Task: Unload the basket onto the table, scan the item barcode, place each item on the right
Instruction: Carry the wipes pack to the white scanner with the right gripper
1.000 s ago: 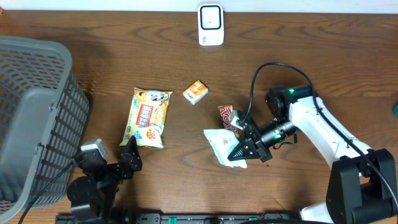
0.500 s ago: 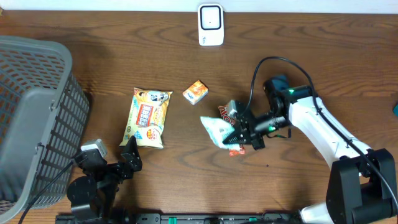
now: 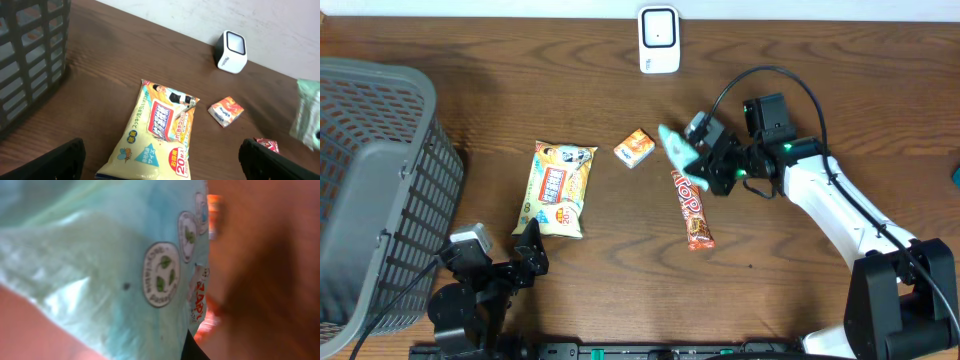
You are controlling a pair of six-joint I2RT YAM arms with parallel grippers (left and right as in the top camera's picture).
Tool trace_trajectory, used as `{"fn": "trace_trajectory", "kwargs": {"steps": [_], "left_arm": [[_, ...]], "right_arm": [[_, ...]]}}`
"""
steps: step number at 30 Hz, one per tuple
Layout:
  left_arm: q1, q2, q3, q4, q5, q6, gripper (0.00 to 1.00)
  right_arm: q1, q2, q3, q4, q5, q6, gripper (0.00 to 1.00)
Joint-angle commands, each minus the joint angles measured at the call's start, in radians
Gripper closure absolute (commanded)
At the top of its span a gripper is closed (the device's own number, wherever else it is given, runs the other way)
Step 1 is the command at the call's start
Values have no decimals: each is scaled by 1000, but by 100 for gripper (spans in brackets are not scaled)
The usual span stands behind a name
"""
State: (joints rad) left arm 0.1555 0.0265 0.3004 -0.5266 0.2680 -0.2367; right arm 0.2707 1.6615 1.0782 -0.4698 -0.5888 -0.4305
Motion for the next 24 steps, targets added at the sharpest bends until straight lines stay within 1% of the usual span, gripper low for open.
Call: {"fn": "trace_trajectory", "kwargs": {"steps": [1, 5, 8, 11, 14, 16, 21, 24], "left_arm": [[2, -3, -2, 3, 12, -5, 3], [2, -3, -2, 3, 12, -5, 2], [2, -3, -2, 3, 12, -5, 2], [2, -3, -2, 3, 12, -5, 2], [2, -3, -2, 3, 12, -5, 2], [2, -3, -2, 3, 12, -5, 2], [2, -3, -2, 3, 12, -5, 2], [2, -3, -2, 3, 12, -5, 2]], "right_arm": [[6, -14, 8, 90, 327, 166, 99], [20, -6, 8, 213, 491, 158, 99], [47, 19, 15, 281, 558, 113, 99], [80, 77, 64, 294, 637, 60, 99], [104, 199, 198, 291, 760, 0, 99], [109, 257, 274, 283, 787, -29, 99], [117, 487, 584, 259, 951, -130, 99], [119, 628, 777, 208, 994, -190, 99]]}}
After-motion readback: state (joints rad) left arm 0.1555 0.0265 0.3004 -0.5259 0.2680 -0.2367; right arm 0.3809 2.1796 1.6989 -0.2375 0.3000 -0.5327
